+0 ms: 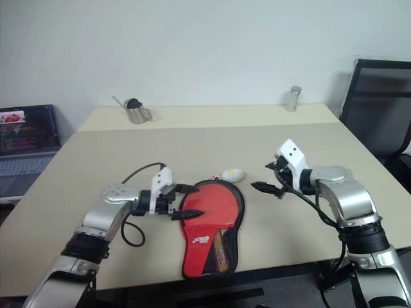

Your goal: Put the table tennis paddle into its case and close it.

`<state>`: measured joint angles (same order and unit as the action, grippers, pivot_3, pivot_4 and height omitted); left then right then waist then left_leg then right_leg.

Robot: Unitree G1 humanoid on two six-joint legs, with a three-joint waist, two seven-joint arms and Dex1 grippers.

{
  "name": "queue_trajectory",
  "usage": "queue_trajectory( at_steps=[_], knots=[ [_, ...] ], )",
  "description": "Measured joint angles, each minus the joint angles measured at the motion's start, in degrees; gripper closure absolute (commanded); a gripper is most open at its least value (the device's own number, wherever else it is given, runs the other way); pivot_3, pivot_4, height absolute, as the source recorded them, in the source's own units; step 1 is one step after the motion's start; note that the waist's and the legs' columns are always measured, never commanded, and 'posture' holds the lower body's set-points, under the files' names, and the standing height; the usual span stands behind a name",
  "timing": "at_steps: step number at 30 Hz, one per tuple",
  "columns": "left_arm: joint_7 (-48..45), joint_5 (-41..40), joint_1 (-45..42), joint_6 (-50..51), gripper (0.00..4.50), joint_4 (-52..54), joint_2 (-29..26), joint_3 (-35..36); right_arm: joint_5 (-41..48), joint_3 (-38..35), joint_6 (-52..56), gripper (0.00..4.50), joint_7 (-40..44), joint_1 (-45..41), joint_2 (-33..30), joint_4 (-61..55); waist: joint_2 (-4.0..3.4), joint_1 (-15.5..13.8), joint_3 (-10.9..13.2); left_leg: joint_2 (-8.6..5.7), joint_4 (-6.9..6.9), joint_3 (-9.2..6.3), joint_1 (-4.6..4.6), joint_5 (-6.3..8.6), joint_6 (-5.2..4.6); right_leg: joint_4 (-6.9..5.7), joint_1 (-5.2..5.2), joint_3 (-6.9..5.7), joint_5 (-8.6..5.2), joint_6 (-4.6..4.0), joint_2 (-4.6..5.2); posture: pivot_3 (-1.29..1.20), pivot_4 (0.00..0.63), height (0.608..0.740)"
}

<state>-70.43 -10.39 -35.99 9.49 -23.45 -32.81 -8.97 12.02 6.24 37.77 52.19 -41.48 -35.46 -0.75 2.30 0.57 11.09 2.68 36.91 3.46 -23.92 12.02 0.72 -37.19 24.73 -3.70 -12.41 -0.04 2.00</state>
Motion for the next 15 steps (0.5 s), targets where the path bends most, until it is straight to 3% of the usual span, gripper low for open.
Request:
queue_trajectory(
  at_steps=[9, 15],
  knots=[
    [1.0, 1.6, -0.7, -2.8, 0.00, -4.2, 2.7, -0.2, -13.2, 11.9, -25.5, 0.02, 1.5, -9.3, 4.4, 19.1, 0.00, -0.2, 0.0, -0.04, 0.04, 0.00, -0.03, 0.00, 0.00, -0.01, -0.02, -0.01, 0.01, 0.01, 0.02, 0.00, 0.150, 0.740],
    [0.9, 1.6, -0.6, -3.0, 0.00, -4.0, 2.8, -0.2, -22.6, 17.7, -42.7, 0.02, -2.2, -18.5, 10.5, 42.2, 0.00, -0.2, 0.0, -0.01, 0.02, 0.02, -0.03, -0.01, 0.00, -0.02, -0.01, -0.01, 0.01, 0.00, 0.02, 0.00, 0.150, 0.740]
  ],
)
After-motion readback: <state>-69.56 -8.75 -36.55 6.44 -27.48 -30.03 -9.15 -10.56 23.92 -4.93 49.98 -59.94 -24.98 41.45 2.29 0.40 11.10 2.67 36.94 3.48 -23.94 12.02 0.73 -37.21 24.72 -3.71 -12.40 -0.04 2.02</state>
